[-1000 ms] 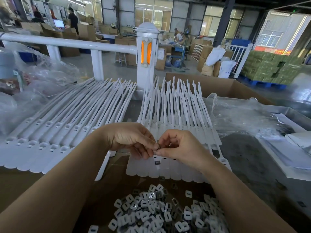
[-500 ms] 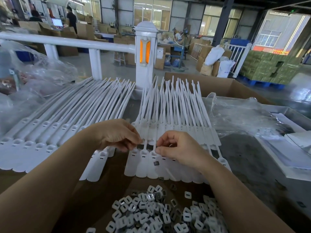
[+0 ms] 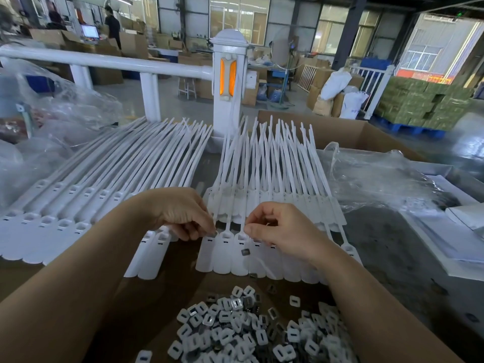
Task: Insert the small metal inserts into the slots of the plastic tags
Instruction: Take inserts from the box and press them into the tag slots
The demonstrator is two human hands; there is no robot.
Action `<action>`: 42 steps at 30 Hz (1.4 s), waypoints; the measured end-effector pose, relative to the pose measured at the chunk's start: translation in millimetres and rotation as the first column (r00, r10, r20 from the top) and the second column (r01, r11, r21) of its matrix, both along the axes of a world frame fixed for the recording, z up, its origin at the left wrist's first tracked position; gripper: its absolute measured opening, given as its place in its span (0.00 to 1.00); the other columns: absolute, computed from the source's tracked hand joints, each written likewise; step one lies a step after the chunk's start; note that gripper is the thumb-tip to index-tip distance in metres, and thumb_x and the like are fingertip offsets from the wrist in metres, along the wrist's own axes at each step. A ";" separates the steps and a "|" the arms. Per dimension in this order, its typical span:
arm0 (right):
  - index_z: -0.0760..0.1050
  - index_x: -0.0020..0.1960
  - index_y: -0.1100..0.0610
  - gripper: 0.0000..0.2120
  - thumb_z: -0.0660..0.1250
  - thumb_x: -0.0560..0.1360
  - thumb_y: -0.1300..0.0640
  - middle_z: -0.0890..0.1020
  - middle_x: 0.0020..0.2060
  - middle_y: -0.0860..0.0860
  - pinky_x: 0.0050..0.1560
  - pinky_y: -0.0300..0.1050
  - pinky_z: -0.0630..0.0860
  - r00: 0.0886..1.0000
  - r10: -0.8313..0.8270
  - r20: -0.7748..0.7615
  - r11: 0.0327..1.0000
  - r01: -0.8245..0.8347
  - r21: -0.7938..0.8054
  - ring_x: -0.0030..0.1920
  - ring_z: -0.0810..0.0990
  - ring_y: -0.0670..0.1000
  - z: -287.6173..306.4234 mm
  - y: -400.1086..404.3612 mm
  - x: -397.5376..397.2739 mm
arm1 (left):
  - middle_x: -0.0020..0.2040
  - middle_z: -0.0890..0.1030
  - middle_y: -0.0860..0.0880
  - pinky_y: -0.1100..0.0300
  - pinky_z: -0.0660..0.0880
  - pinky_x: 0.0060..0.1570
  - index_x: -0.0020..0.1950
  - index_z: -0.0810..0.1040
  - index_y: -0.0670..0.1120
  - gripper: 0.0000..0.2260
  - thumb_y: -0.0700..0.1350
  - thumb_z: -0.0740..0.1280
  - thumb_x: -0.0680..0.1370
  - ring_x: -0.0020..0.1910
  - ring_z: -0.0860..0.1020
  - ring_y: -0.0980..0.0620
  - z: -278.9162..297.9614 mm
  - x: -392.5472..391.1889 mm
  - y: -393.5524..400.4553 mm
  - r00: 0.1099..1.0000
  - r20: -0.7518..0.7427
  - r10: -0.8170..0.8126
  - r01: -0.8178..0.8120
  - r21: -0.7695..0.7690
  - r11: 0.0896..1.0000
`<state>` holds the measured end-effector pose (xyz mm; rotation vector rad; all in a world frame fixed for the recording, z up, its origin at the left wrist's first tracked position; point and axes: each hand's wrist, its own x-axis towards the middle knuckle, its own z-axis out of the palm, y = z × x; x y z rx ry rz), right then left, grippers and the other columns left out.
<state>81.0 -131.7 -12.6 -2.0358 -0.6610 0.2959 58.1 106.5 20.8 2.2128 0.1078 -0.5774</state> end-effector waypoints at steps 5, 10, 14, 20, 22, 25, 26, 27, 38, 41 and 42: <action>0.81 0.46 0.49 0.03 0.74 0.75 0.52 0.83 0.36 0.43 0.38 0.34 0.76 1.000 0.005 -0.004 1.000 -0.005 -0.004 0.35 0.80 0.39 -0.4 -0.1 -1.0 | 0.33 0.83 0.49 0.65 0.77 0.32 0.43 0.83 0.40 0.06 0.43 0.74 0.74 0.32 0.81 0.56 -0.7 -0.9 0.6 1.000 0.002 0.010 -0.010 0.005 1.000; 0.81 0.46 0.50 0.02 0.74 0.75 0.52 0.84 0.37 0.45 0.38 0.35 0.76 1.000 0.009 0.000 1.000 -0.009 -0.004 0.35 0.80 0.39 0.6 0.5 -2.0 | 0.32 0.83 0.51 0.65 0.77 0.33 0.43 0.81 0.42 0.05 0.43 0.73 0.75 0.32 0.82 0.56 -0.4 -1.9 -0.9 1.000 -0.020 -0.017 0.018 0.044 0.999; 0.81 0.45 0.49 0.02 0.74 0.75 0.53 0.84 0.37 0.45 0.39 0.35 0.76 1.000 0.010 0.003 1.000 -0.010 -0.011 0.35 0.80 0.39 0.8 1.2 -2.8 | 0.32 0.82 0.51 0.66 0.77 0.33 0.41 0.79 0.43 0.06 0.43 0.72 0.76 0.31 0.81 0.57 -0.4 -2.1 -4.8 0.999 -0.014 -0.037 0.038 0.096 0.995; 0.81 0.45 0.47 0.02 0.74 0.75 0.52 0.84 0.37 0.42 0.37 0.32 0.75 1.000 0.007 -0.002 1.000 -0.007 -0.019 0.35 0.80 0.38 3.0 1.2 -4.0 | 0.30 0.81 0.51 0.66 0.76 0.31 0.41 0.79 0.42 0.07 0.44 0.73 0.76 0.28 0.79 0.58 1.1 -1.6 -8.1 0.999 -0.007 -0.043 0.043 0.175 0.984; 0.81 0.45 0.47 0.02 0.74 0.75 0.52 0.84 0.38 0.42 0.37 0.32 0.75 1.000 0.010 0.005 0.999 -0.010 -0.031 0.36 0.81 0.39 4.3 0.9 -4.8 | 0.28 0.80 0.52 0.66 0.75 0.31 0.41 0.79 0.43 0.08 0.45 0.74 0.75 0.26 0.79 0.59 0.8 -1.1 -6.8 0.999 0.000 -0.036 0.036 0.186 0.982; 0.81 0.44 0.46 0.04 0.75 0.74 0.54 0.85 0.40 0.43 0.41 0.33 0.77 0.999 0.046 0.017 0.995 -0.044 -0.088 0.41 0.83 0.40 8.5 -0.1 -6.0 | 0.28 0.80 0.52 0.66 0.75 0.30 0.42 0.79 0.43 0.08 0.46 0.74 0.75 0.26 0.79 0.59 -0.4 0.0 -6.1 0.999 0.003 -0.039 0.038 0.198 0.979; 0.81 0.43 0.46 0.05 0.75 0.74 0.56 0.85 0.40 0.42 0.41 0.32 0.77 0.998 0.067 0.013 0.993 -0.065 -0.103 0.41 0.83 0.40 10.6 -0.9 -6.6 | 0.28 0.81 0.52 0.66 0.75 0.30 0.42 0.79 0.44 0.08 0.47 0.73 0.75 0.26 0.79 0.59 -0.6 0.3 -6.2 0.999 0.002 -0.045 0.044 0.203 0.978; 0.81 0.43 0.47 0.06 0.75 0.74 0.57 0.85 0.38 0.40 0.39 0.30 0.76 0.996 0.087 0.008 0.989 -0.086 -0.117 0.40 0.82 0.39 13.0 -1.9 -7.1 | 0.28 0.81 0.52 0.66 0.75 0.30 0.42 0.79 0.44 0.08 0.48 0.73 0.75 0.26 0.79 0.59 -1.0 0.1 -6.4 0.999 0.001 -0.050 0.049 0.205 0.978; 0.77 0.41 0.42 0.11 0.75 0.73 0.56 0.81 0.36 0.40 0.37 0.25 0.72 0.969 0.209 0.129 0.903 -0.141 -0.406 0.38 0.78 0.32 23.7 4.6 -12.2 | 0.36 0.82 0.49 0.66 0.75 0.31 0.46 0.81 0.44 0.08 0.48 0.71 0.77 0.30 0.80 0.58 0.3 -0.3 -6.7 0.997 -0.002 -0.078 0.076 0.216 0.973; 0.75 0.40 0.41 0.11 0.74 0.74 0.55 0.80 0.37 0.39 0.36 0.25 0.71 0.957 0.239 0.163 0.868 -0.136 -0.478 0.39 0.77 0.30 23.3 6.5 -13.5 | 0.37 0.82 0.50 0.65 0.76 0.31 0.49 0.81 0.43 0.08 0.48 0.70 0.78 0.31 0.80 0.58 1.3 -0.8 -6.7 0.997 -0.004 -0.075 0.074 0.200 0.977; 0.75 0.40 0.41 0.11 0.73 0.74 0.55 0.80 0.37 0.39 0.35 0.26 0.71 0.955 0.244 0.170 0.859 -0.132 -0.494 0.39 0.76 0.29 22.9 7.3 -13.6 | 0.38 0.83 0.50 0.65 0.76 0.32 0.50 0.81 0.43 0.08 0.48 0.69 0.78 0.32 0.81 0.58 1.5 -0.7 -6.6 0.997 -0.007 -0.075 0.075 0.197 0.977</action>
